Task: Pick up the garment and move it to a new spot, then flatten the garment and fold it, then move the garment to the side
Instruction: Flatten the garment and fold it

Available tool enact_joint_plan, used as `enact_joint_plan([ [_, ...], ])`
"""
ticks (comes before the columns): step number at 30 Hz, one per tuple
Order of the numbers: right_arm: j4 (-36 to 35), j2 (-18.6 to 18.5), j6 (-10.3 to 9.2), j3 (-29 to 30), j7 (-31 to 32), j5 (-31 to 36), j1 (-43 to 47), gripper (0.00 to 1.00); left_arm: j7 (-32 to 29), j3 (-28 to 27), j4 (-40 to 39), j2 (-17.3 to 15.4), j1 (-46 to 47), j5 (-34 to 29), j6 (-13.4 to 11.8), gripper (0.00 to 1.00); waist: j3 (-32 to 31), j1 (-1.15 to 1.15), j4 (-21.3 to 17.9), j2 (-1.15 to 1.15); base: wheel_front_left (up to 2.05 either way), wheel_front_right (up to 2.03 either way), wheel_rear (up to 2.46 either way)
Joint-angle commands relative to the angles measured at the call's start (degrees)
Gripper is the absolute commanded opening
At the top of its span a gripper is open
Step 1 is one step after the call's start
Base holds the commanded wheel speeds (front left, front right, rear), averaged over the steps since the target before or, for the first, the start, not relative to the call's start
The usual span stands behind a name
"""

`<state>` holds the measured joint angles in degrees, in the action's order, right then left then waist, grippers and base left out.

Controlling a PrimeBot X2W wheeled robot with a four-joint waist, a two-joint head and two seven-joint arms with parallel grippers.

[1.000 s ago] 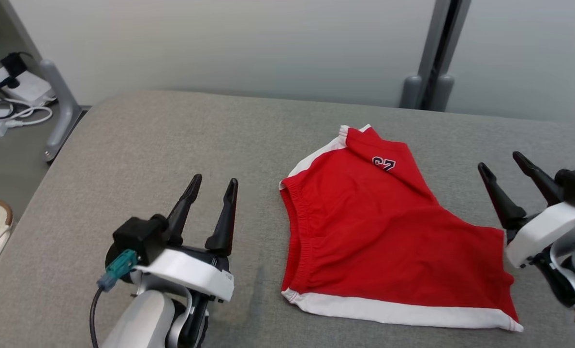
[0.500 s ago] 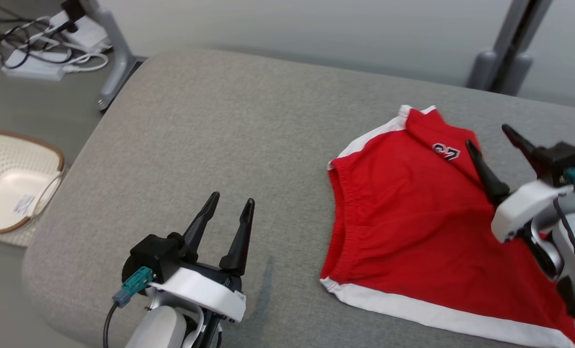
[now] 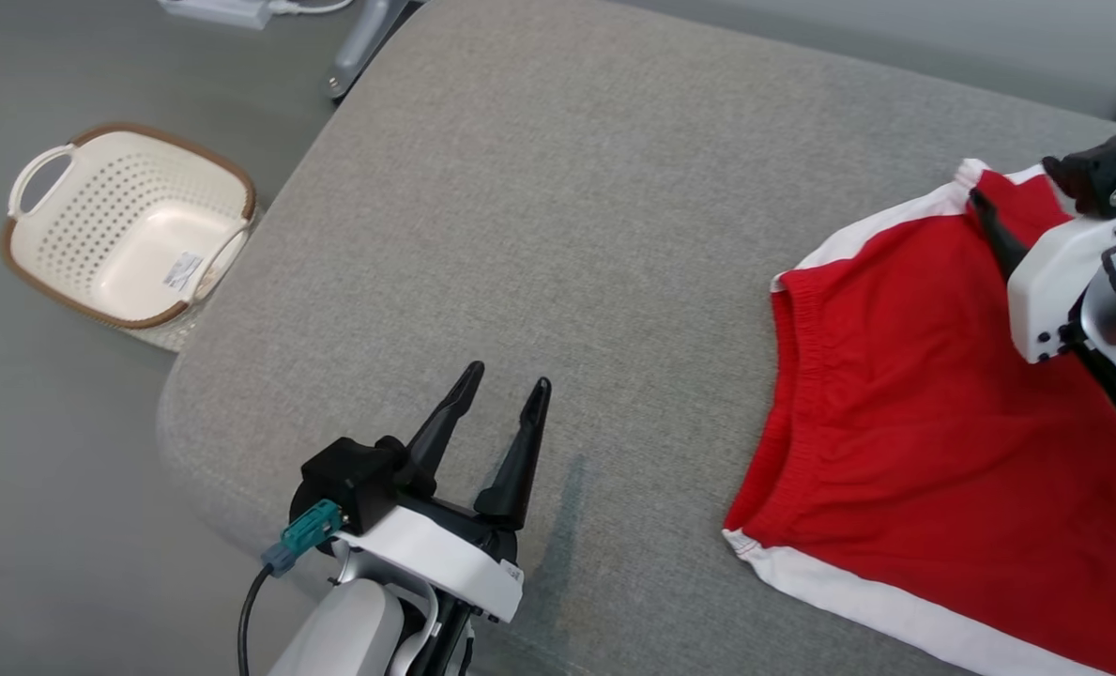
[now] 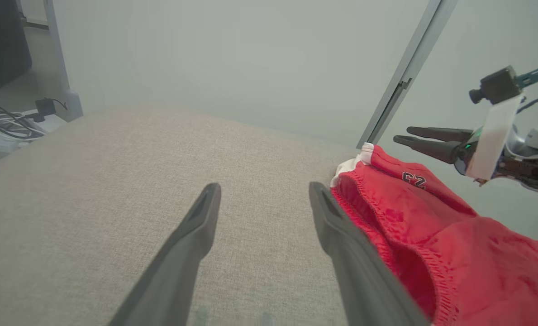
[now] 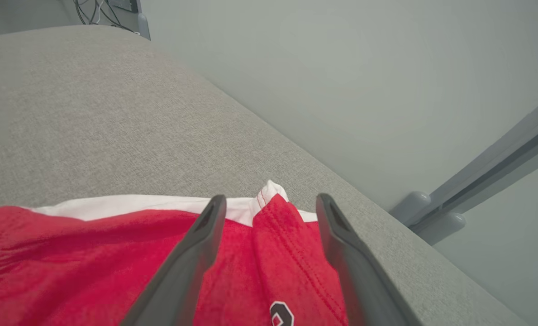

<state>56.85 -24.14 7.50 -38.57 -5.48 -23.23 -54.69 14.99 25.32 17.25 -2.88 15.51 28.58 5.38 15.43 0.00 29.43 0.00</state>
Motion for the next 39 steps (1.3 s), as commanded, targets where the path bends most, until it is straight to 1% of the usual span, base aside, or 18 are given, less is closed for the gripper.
enact_joint_plan([
  [1,1.12,-0.71,-0.02,-0.81,0.64,-0.87,-1.22,1.0,0.22,0.45,-0.09,-0.11,1.11,0.54,-0.32,1.0,1.61,0.0,1.79,0.0,0.0,0.0,0.0],
  [6,4.84,-1.26,-0.02,-5.3,3.5,-3.44,-5.82,1.0,0.22,1.63,-1.12,-0.12,1.79,2.66,-0.96,1.0,3.82,0.0,2.74,0.0,0.0,0.0,0.0],
  [7,6.64,-1.58,-0.02,-8.47,5.35,-5.84,-8.49,1.0,0.22,1.89,-1.93,-0.15,2.19,3.78,-1.32,1.0,5.19,0.0,3.02,0.0,0.0,0.0,0.0],
  [9,6.87,-1.69,-0.02,-9.04,5.48,-6.4,-8.86,1.0,0.22,1.88,-2.05,-0.14,2.24,3.82,-1.38,1.0,5.36,0.0,3.05,0.0,0.0,0.0,0.0],
  [10,7.04,-1.82,-0.02,-9.6,5.82,-6.91,-9.21,0.87,0.22,1.87,-2.08,-0.14,2.24,3.84,-1.4,1.0,5.49,0.0,3.07,0.0,0.0,0.0,0.0],
  [11,7.12,-1.95,-0.02,-10.06,5.95,-7.41,-9.45,0.4,0.23,1.87,-2.09,-0.14,2.21,3.88,-1.46,1.0,5.58,0.0,3.09,0.0,0.0,0.0,0.0],
  [12,7.2,-2.05,-0.02,-10.58,5.81,-7.96,-9.63,0.0,0.23,1.87,-2.07,-0.14,2.17,3.88,-1.51,1.0,5.62,0.0,3.09,0.0,0.0,0.0,0.0],
  [19,10.0,-3.07,-0.02,-11.25,2.88,-10.88,-10.22,0.0,0.23,2.06,-1.41,-0.14,2.08,3.94,-1.64,1.0,4.72,0.0,2.85,0.0,0.0,0.0,0.0],
  [26,15.85,-4.45,-0.02,-8.22,-0.55,-10.77,-11.53,0.0,0.24,2.95,-0.86,-0.14,2.6,3.76,-1.04,1.0,3.71,0.0,2.36,0.0,0.0,0.0,0.0],
  [30,17.04,-5.87,-0.02,-4.6,-0.96,-9.96,-12.44,0.0,0.23,3.32,-0.91,-0.14,2.77,3.89,-0.9,1.0,3.9,0.0,2.07,0.0,0.0,0.0,0.0],
  [33,17.17,-8.71,-0.02,-0.62,1.37,-8.35,-11.56,0.0,0.23,3.48,-0.95,-0.12,2.79,3.93,-0.76,1.0,4.13,0.0,2.09,0.0,0.0,0.0,0.0],
  [39,17.08,-11.52,-0.02,9.04,5.29,-1.62,-9.44,0.0,0.23,3.54,-0.52,-0.14,2.85,3.89,-0.59,1.0,4.28,0.0,2.52,0.0,0.0,0.0,0.0],
])
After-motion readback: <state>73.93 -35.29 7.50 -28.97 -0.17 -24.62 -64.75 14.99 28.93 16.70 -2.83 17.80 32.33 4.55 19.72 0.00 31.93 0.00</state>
